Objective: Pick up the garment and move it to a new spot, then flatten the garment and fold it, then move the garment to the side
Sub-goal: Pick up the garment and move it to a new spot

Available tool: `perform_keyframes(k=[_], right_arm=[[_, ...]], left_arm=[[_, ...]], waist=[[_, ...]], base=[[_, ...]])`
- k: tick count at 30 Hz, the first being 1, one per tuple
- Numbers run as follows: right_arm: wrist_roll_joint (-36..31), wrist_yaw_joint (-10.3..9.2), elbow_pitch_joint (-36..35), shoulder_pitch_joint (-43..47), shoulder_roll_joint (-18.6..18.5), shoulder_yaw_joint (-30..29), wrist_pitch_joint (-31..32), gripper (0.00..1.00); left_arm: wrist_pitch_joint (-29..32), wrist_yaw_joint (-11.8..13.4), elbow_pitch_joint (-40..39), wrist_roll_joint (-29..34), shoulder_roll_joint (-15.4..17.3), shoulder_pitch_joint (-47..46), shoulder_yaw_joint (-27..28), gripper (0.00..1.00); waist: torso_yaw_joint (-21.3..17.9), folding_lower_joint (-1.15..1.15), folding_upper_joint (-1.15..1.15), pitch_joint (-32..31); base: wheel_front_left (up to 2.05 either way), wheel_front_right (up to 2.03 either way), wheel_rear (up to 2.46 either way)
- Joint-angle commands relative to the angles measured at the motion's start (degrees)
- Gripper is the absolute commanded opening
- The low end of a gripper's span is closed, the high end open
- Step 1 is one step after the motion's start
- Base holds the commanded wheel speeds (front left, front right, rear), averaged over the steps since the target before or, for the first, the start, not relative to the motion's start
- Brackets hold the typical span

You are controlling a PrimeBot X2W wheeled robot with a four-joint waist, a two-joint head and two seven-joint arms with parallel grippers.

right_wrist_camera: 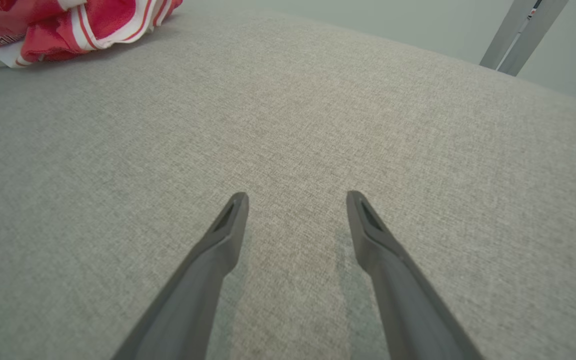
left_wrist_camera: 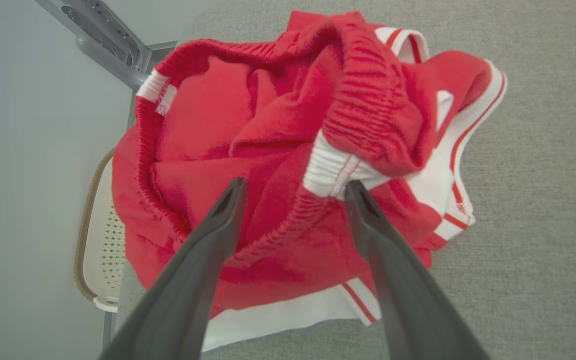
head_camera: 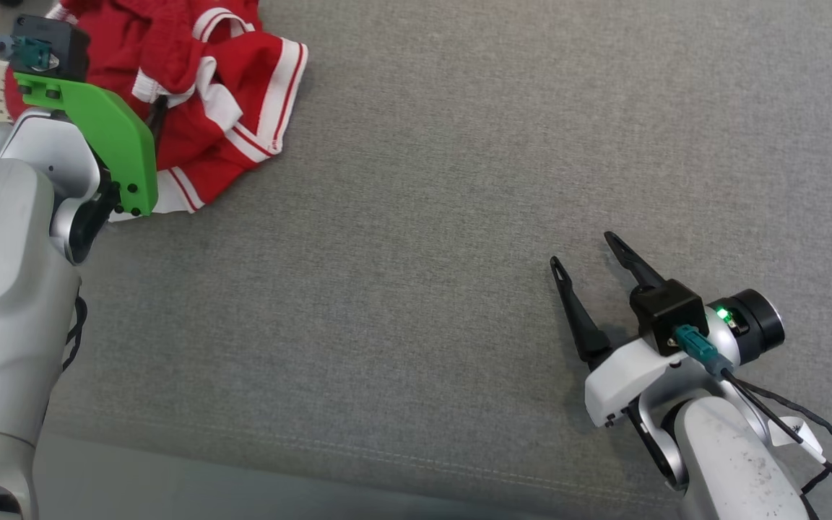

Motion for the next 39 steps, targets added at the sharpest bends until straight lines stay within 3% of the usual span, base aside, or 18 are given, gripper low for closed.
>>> perform_keyframes(k=[1,2,4,14,21,29,39], right_arm=[[0.02,-0.04,-0.29,-0.9,-0.21,0.06,-0.02,1.0],[0.13,-0.04,-0.16,-0.97,-0.17,0.08,-0.06,1.0],[0.32,-0.04,0.22,-1.16,-0.06,0.18,-0.16,1.0],[2.36,-0.04,4.44,-1.09,0.49,0.92,-2.11,1.0],[5.24,-0.04,8.28,0.61,0.72,1.9,-4.1,1.0],[8.47,-0.04,10.56,2.54,0.7,2.18,-5.73,1.0],[9.65,-0.04,11.43,3.9,0.73,1.03,-6.52,1.0]], left_arm=[[-0.06,0.4,0.81,-0.08,0.01,-1.11,-0.03,1.0],[0.0,0.72,1.54,-0.12,-0.09,-1.53,0.04,0.89],[-0.23,0.95,2.79,0.09,-0.25,-2.41,-0.05,0.0],[-6.38,2.65,5.43,0.13,-0.76,-4.56,0.87,0.0],[-10.47,2.41,4.04,1.16,-1.08,-7.06,0.17,0.0],[-12.75,1.34,0.05,0.75,-3.75,-9.38,-1.2,0.0],[-13.51,0.95,-5.51,-1.44,-9.41,-10.24,-2.94,0.0]], waist=[[-2.71,0.0,0.0,2.71],[-2.82,0.0,0.0,2.79],[-2.94,0.0,0.0,2.81],[-3.42,0.0,0.0,-3.1],[-5.88,0.0,0.0,-10.32],[-12.55,0.0,0.0,-16.05],[-23.96,0.0,0.0,-17.17]], base=[[0.0,0.0,0.0],[0.0,0.0,0.0],[0.0,0.0,0.0],[0.0,0.0,0.0],[0.0,0.0,0.0],[0.0,0.0,0.0],[0.0,0.0,0.0]])
